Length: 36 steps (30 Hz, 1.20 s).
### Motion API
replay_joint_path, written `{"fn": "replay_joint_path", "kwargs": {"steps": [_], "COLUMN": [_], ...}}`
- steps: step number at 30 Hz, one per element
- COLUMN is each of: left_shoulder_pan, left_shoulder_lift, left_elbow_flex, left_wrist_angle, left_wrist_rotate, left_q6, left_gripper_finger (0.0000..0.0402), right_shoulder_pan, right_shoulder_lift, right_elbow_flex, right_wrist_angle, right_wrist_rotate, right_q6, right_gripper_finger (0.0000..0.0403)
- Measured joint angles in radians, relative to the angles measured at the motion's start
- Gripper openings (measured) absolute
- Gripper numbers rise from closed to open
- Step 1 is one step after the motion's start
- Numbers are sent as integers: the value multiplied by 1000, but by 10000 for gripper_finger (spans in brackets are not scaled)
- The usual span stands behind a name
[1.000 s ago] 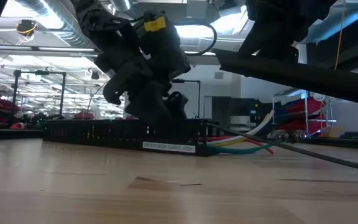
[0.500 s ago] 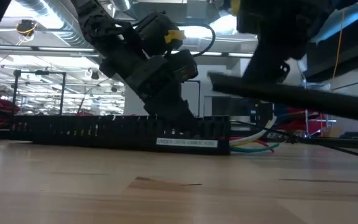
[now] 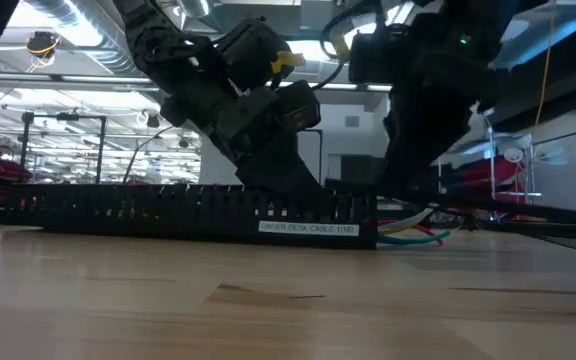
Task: Ziptie cables
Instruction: Close the black cable duct with the cable duct cover
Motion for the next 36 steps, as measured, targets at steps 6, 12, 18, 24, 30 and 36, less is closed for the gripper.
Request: {"fn": "replay_joint_path", "kwargs": {"steps": [6, 12, 18, 24, 30, 36], "left_shoulder_pan": [-18, -48, -50, -49, -50, -52], "left_shoulder_lift": [0, 1, 1, 0, 0, 0], "left_elbow_flex": [0, -1, -1, 0, 1, 1], "left_wrist_angle": [2, 0, -5, -19, -21, -23], "left_wrist_rotate": [-8, -51, -49, -49, -38, -41], "left_q6": [35, 83, 86, 81, 79, 79], "left_gripper_finger": [223, 223, 223, 223, 224, 224], "right_shoulder_pan": [-14, -54, -61, -50, -58, -52], "right_shoulder_lift": [20, 47, 72, 78, 74, 79], "right_elbow_flex": [30, 35, 43, 130, 191, 191], "right_wrist_angle": [5, 12, 1, -100, -218, -202], "right_wrist_rotate": [17, -72, -64, -38, 28, -45], "right_q6": [-2, -18, -7, -31, -9, 1], "right_gripper_finger": [225, 225, 225, 225, 225, 225]}}
